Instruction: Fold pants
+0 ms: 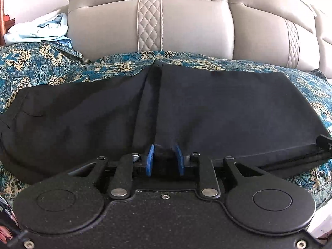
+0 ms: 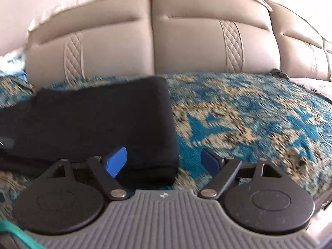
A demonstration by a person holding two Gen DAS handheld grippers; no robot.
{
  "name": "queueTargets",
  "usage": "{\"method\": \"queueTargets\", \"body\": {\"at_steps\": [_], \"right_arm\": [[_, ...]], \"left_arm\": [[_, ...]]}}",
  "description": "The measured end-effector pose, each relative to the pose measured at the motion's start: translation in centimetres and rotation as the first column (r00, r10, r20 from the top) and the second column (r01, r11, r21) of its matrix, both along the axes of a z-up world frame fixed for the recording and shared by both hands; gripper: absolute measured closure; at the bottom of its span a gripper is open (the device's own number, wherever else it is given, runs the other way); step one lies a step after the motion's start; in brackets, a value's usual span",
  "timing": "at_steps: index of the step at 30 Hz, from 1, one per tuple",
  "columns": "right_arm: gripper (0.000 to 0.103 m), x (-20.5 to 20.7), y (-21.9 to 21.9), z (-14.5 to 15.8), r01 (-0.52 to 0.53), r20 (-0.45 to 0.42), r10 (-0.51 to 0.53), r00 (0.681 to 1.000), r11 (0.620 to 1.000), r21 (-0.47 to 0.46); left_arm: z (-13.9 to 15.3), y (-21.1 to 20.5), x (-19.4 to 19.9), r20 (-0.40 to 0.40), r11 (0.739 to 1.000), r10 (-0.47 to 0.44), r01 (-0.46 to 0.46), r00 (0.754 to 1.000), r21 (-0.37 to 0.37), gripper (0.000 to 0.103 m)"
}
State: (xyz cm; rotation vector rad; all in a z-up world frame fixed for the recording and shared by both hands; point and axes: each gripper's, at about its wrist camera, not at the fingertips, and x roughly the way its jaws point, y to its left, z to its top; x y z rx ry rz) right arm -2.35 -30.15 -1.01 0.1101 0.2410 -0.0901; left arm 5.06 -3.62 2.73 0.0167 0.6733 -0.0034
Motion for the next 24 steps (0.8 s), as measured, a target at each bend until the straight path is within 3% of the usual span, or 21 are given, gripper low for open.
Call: {"method": "queueTargets", "body": {"at_steps": [4,11,16,24], "right_arm": [[0.012,0.4,0.8,0.5,-0.025,0.055,0.025,0.998,1.000,-0.010],[0.008,2.6,3.0,0.0,-0.017,0.005,0.018,1.000,0.995,-0.097],[0.000,3.4,4.3,-0.6,0.003,0.012,-0.002,1.000,0.989,-0.148],[0.000,3.3,3.8,-1.0,0.007,0.030,-0.004,1.000,0.993,-0.115]], "left_arm": [[0.0,0.7,0.3,-0.003,1.000,0.027,-0.027,1.000,0.004,0.064],[0.8,1.3,-0.4,0.021,0.998,0.049,-0.049,0.999,0.030,0.034],[1.9,0.7,-0.7,0.084,0.999,0.009,-0.014,0.996,0.051,0.029],[-0.1,-0.3,0.1,0.031,0.999,0.005,-0.006,0.999,0.049,0.032]]}}
